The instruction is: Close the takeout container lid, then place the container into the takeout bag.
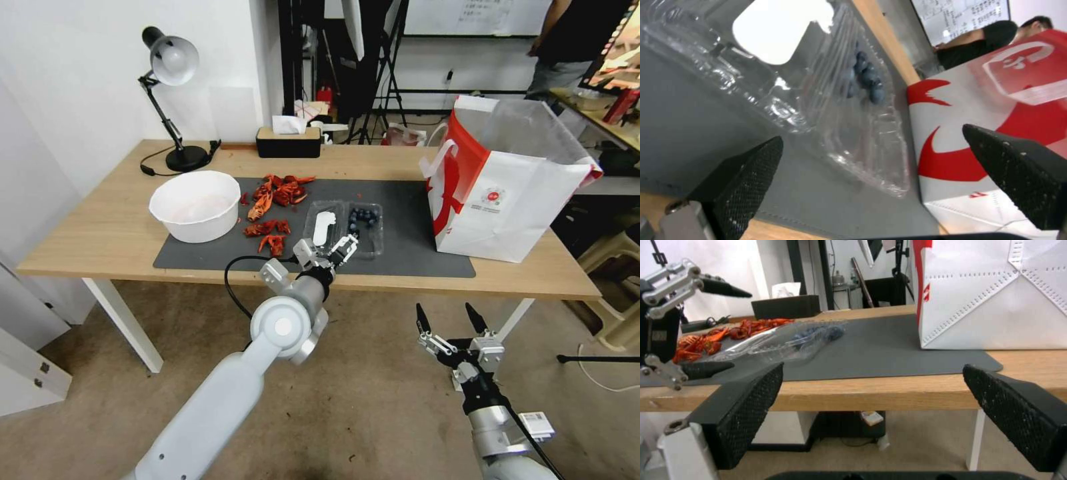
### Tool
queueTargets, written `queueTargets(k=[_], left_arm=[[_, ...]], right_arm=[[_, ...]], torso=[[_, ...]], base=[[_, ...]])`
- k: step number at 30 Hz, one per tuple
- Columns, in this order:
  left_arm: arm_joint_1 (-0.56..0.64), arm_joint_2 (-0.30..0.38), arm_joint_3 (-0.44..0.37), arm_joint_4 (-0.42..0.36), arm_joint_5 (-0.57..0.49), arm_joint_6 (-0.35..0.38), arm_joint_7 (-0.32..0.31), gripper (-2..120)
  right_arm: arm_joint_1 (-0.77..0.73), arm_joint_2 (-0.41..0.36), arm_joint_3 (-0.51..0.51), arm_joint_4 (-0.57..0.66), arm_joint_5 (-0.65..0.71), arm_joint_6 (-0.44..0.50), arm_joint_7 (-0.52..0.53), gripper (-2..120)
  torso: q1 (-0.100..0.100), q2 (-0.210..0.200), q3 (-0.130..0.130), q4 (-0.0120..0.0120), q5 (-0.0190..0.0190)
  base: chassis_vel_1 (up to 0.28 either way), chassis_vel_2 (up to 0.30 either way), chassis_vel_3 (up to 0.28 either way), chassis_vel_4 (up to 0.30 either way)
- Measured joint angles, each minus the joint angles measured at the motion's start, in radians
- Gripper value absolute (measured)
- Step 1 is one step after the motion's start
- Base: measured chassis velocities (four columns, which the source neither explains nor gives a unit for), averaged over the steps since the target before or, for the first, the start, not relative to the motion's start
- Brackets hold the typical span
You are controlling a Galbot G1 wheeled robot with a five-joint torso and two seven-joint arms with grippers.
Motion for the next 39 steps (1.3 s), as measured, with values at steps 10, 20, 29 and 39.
queueTargets(k=[10, 20, 29, 39], left_arm=[[-0.005, 0.002, -0.002, 0.014, 0.003, -0.001, -0.009, 100], [-0.017, -0.001, -0.005, 0.018, 0.003, 0.001, -0.057, 100], [-0.039, 0.0, -0.008, 0.027, -0.005, 0.011, -0.094, 100], [-0.047, -0.001, -0.011, 0.037, -0.021, 0.012, -0.098, 100]], right_arm=[[-0.004, 0.001, 0.009, -0.006, 0.0, 0.006, -0.001, 100], [0.0, 0.006, -0.002, -0.012, -0.008, 0.006, 0.0, 100], [0.0, 0.013, -0.008, -0.022, -0.016, 0.011, 0.002, 100], [0.001, 0.017, -0.014, -0.025, -0.023, 0.012, 0.002, 100]], torso=[[0.0, 0.0, 0.0, 0.0, -0.0001], [0.0, 0.0, 0.0, -0.0004, -0.0003], [0.0, 0.0, 0.0, -0.0002, -0.0002], [0.0, 0.0, 0.0, 0.0001, -0.0001]], base=[[0.0, 0.0, 0.0, 0.0], [0.0, 0.0, 0.0, 0.0], [0.0, 0.0, 0.0, 0.0], [0.0, 0.0, 0.0, 0.0]])
